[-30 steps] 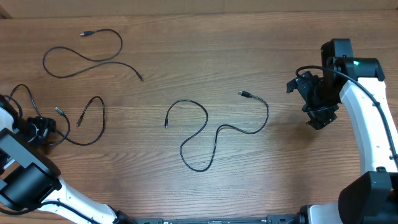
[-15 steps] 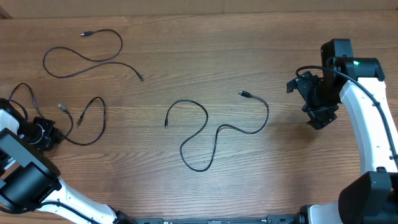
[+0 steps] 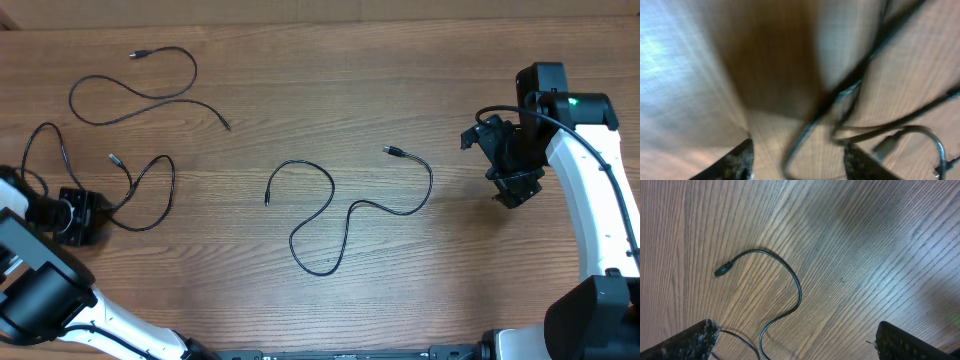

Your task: Untangle cables

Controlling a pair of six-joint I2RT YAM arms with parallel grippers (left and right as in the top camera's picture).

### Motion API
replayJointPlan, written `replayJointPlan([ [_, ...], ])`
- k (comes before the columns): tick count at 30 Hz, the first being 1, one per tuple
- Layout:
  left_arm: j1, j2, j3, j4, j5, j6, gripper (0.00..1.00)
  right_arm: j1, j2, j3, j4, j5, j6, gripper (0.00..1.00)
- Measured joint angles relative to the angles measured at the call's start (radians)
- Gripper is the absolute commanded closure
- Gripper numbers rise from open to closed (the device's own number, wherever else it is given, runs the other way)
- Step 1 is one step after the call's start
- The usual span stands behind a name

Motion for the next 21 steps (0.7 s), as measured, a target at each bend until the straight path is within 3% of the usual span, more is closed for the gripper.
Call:
replayJointPlan([
  [1, 0.014, 0.0, 0.001, -0.017, -0.006, 0.0, 0.31, 0.0, 0.0, 0.0, 0.0, 0.0, 0.0, 0.0],
  [3, 0.043, 0.0, 0.014, -0.062, -0.011, -0.002, 0.14, 0.0, 0.0, 0.0, -0.001, 0.0, 0.0, 0.0],
  [5, 0.078, 0.0, 0.049, -0.127, -0.003, 0.011, 0.06, 0.0, 0.0, 0.0, 0.0, 0.0, 0.0, 0.0],
  [8, 0.119, 0.003, 0.121, -0.203, 0.08, 0.089, 0.06, 0.0, 0.0, 0.0, -0.001, 0.0, 0.0, 0.0],
  [14, 0.13, 0.0, 0.241, -0.349, 0.405, 0.277, 0.09, 0.0, 0.0, 0.0, 0.0, 0.0, 0.0, 0.0],
  [21, 0.008, -0.072, 0.245, -0.396, 0.578, 0.428, 0.11, 0.0, 0.0, 0.0, 0.0, 0.0, 0.0, 0.0],
])
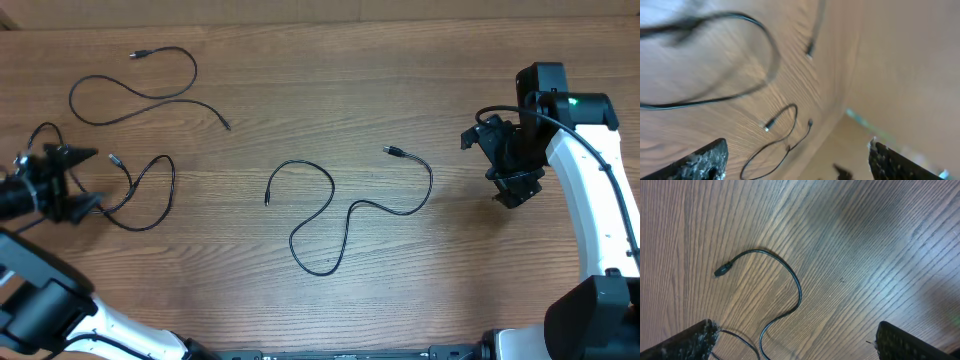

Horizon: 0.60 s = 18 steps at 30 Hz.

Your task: Untangle cables

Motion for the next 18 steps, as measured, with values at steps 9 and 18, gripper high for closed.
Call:
replayJointPlan([
  [9, -0.369, -0.18, 0.008, -0.056, -0.166, 0.074, 0.12, 0.0, 0.0, 0.0, -0.001, 0.0, 0.0, 0.0],
  [18, -0.832, -0.181, -0.024, -0.042, -0.401, 0.081, 0.09, 0.0, 0.0, 0.0, -0.001, 0.0, 0.0, 0.0],
])
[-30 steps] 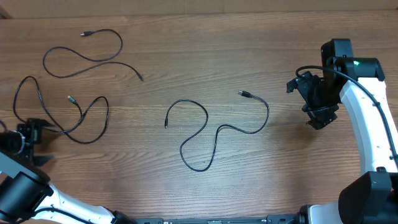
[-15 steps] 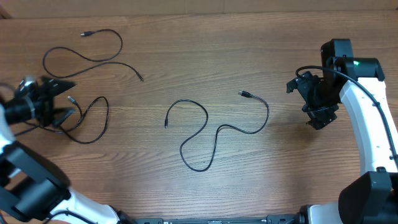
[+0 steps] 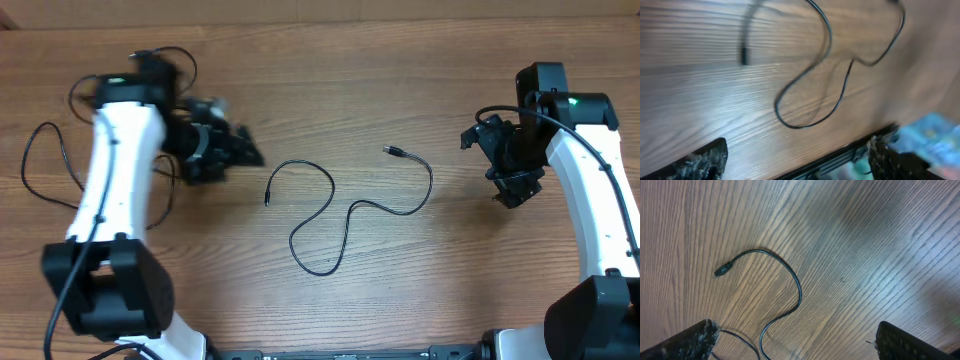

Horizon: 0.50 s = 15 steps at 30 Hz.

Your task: Untangle cables

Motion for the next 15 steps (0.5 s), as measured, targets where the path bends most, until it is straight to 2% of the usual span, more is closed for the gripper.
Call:
replayJointPlan([
  [7, -0.291, 0.0, -0.066, 0.17, -0.05, -0.04, 0.0, 0.0, 0.0, 0.0, 0.0, 0.0, 0.0, 0.0],
  [15, -0.51, 0.003, -0.162, 0.327, -0.174, -0.188, 0.0, 0.0, 0.0, 0.0, 0.0, 0.0, 0.0, 0.0],
])
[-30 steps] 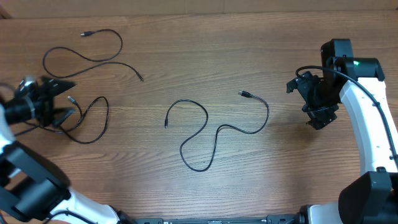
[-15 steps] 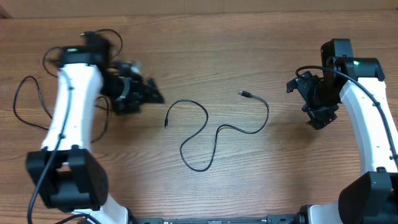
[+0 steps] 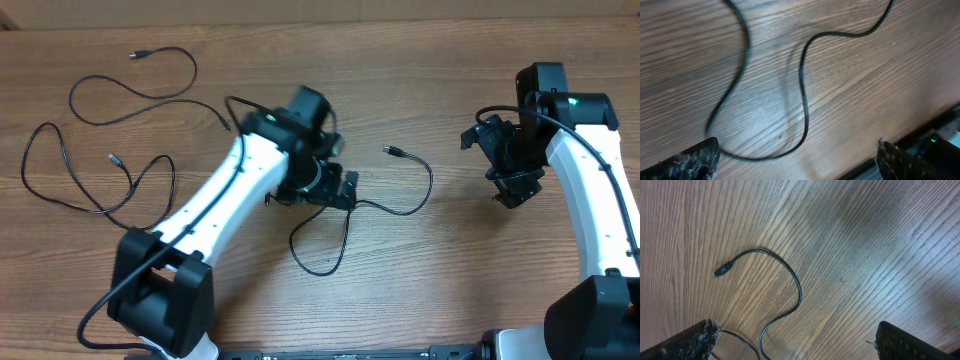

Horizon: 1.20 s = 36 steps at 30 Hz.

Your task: Untangle cables

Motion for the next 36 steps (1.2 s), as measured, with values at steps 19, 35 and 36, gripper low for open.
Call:
replayJointPlan([
  [19, -0.237, 0.006, -0.292, 0.159, -0.106, -0.087, 0.23, 0.0, 0.0, 0.0, 0.0, 0.0, 0.0, 0.0],
  [35, -0.283, 0.006, -0.376, 0.324, -0.19, -0.101, 0.56, 0.0, 0.0, 0.0, 0.0, 0.0, 0.0, 0.0],
  [36, -0.283, 0.006, -0.381, 0.325, -0.193, -0.105, 0.57, 0.0, 0.0, 0.0, 0.0, 0.0, 0.0, 0.0],
])
